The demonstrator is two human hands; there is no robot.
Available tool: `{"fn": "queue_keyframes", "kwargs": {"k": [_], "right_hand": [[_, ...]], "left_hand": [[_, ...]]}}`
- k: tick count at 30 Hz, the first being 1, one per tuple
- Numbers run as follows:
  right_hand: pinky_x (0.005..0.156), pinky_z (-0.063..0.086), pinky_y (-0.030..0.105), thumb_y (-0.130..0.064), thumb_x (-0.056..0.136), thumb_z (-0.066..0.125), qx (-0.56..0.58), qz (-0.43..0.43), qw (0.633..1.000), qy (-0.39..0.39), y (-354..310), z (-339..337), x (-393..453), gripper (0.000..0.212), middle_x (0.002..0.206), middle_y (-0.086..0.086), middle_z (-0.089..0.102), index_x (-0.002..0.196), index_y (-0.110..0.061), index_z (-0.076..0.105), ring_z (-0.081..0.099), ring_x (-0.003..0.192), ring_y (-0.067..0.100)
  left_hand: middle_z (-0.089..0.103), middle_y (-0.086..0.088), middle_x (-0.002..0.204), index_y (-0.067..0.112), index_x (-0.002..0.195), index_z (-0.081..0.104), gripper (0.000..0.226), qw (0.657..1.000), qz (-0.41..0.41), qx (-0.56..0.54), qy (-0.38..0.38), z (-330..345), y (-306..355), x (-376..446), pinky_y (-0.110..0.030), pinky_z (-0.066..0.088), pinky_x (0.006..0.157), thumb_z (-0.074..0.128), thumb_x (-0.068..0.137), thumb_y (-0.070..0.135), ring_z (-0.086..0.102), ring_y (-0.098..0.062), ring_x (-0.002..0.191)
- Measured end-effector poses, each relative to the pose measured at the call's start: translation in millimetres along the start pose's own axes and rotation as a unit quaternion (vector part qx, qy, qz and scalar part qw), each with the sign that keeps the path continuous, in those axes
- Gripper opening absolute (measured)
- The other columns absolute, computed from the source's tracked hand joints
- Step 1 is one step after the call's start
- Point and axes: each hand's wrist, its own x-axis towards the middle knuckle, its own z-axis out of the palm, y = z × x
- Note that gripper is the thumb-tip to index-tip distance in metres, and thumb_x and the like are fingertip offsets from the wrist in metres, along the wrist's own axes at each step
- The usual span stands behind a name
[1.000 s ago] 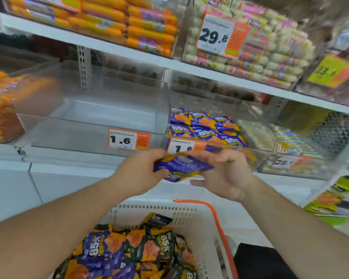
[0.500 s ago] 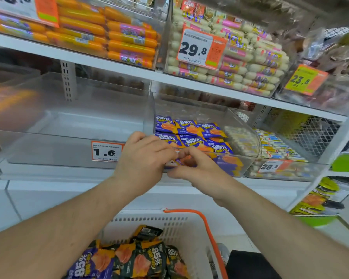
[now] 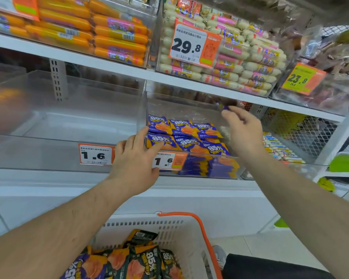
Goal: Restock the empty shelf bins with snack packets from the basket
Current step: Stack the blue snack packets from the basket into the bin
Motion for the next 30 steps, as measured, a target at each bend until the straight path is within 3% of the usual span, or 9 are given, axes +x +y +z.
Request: {"fn": "queue_keyframes", "kwargs": {"k": [3, 7, 12, 16, 20, 22, 24, 27, 30], "right_hand": [[0.112, 0.034, 0.044, -0.067, 0.079, 0.055, -0.173, -0.028, 0.985, 0.003, 13, -1, 21, 0.062, 0.135, 0.004, 0.049, 0.131, -0.034, 0.060, 0.045, 0.128, 0.022], [0.110, 0.025, 0.050, -0.083, 0.079, 0.033, -0.427, 0.034, 0.901, -0.069, 43, 5, 33, 0.073, 0.149, 0.017, 0.031, 0.141, -0.045, 0.043, 0.028, 0.135, 0.042], [0.109, 0.030, 0.051, -0.090, 0.062, 0.037, -0.473, 0.136, 0.850, -0.188, 77, 14, 38, 0.083, 0.147, 0.012, 0.041, 0.131, -0.048, 0.052, 0.036, 0.133, 0.039], [0.098, 0.044, 0.045, -0.089, 0.044, 0.052, -0.423, 0.177, 0.869, -0.188, 80, 18, 40, 0.092, 0.124, 0.006, 0.061, 0.112, -0.029, 0.066, 0.056, 0.110, 0.032], [0.088, 0.047, 0.041, -0.077, 0.060, 0.051, -0.423, 0.163, 0.869, -0.197, 80, 20, 38, 0.065, 0.107, 0.007, 0.063, 0.093, -0.023, 0.064, 0.056, 0.092, 0.029], [0.091, 0.047, 0.045, -0.078, 0.058, 0.045, -0.421, 0.166, 0.873, -0.181, 81, 19, 35, 0.068, 0.108, 0.007, 0.063, 0.095, -0.025, 0.065, 0.057, 0.096, 0.031], [0.097, 0.044, 0.048, -0.074, 0.063, 0.038, -0.426, 0.115, 0.888, -0.131, 85, 18, 31, 0.069, 0.120, 0.011, 0.061, 0.109, -0.031, 0.067, 0.055, 0.108, 0.037], [0.098, 0.041, 0.050, -0.047, 0.079, 0.047, -0.371, -0.187, 0.908, 0.060, 91, 24, 5, 0.053, 0.131, 0.021, 0.052, 0.120, -0.018, 0.065, 0.049, 0.118, 0.042], [0.093, 0.035, 0.042, -0.029, 0.080, 0.059, -0.233, -0.392, 0.886, 0.079, 87, 55, -50, 0.043, 0.125, 0.020, 0.051, 0.117, -0.007, 0.060, 0.048, 0.113, 0.036]], "left_hand": [[0.038, -0.023, 0.146, 0.027, 0.126, 0.061, 0.075, 1.000, 0.005, -0.003, 0.005, 2, 2, -1, -0.055, 0.038, 0.095, 0.085, 0.055, 0.031, 0.053, -0.042, 0.111], [0.014, -0.017, 0.158, 0.036, 0.137, 0.048, 0.077, 1.000, -0.001, 0.017, -0.019, 2, 5, -1, -0.055, 0.022, 0.108, 0.075, 0.065, 0.033, 0.051, -0.038, 0.118], [-0.005, -0.011, 0.160, 0.041, 0.145, 0.033, 0.078, 0.999, -0.002, 0.027, -0.042, -1, 5, -2, -0.049, 0.008, 0.113, 0.066, 0.075, 0.035, 0.040, -0.031, 0.131], [0.001, -0.015, 0.161, 0.037, 0.145, 0.038, 0.082, 0.998, -0.003, 0.024, -0.054, -2, 3, -5, -0.050, 0.011, 0.112, 0.070, 0.070, 0.032, 0.042, -0.034, 0.129], [-0.009, -0.013, 0.161, 0.039, 0.149, 0.027, 0.083, 0.997, 0.009, 0.030, -0.065, -3, 4, -5, -0.048, 0.006, 0.114, 0.066, 0.076, 0.033, 0.033, -0.031, 0.135], [-0.006, -0.014, 0.161, 0.037, 0.149, 0.030, 0.083, 0.997, 0.010, 0.030, -0.066, -4, 3, -7, -0.049, 0.007, 0.115, 0.068, 0.075, 0.031, 0.031, -0.032, 0.137], [0.017, -0.018, 0.158, 0.026, 0.140, 0.048, 0.081, 0.999, 0.030, 0.025, -0.008, -2, 1, -11, -0.052, 0.018, 0.111, 0.075, 0.064, 0.022, 0.034, -0.037, 0.135], [0.040, -0.017, 0.139, 0.014, 0.122, 0.061, 0.066, 0.988, 0.121, 0.020, 0.091, 5, -1, -21, -0.047, 0.029, 0.093, 0.069, 0.056, 0.015, 0.041, -0.038, 0.123], [0.049, -0.012, 0.122, 0.013, 0.116, 0.062, 0.054, 0.984, 0.178, 0.000, 0.028, 6, -5, -29, -0.041, 0.034, 0.080, 0.062, 0.062, 0.019, 0.055, -0.036, 0.101]]}}
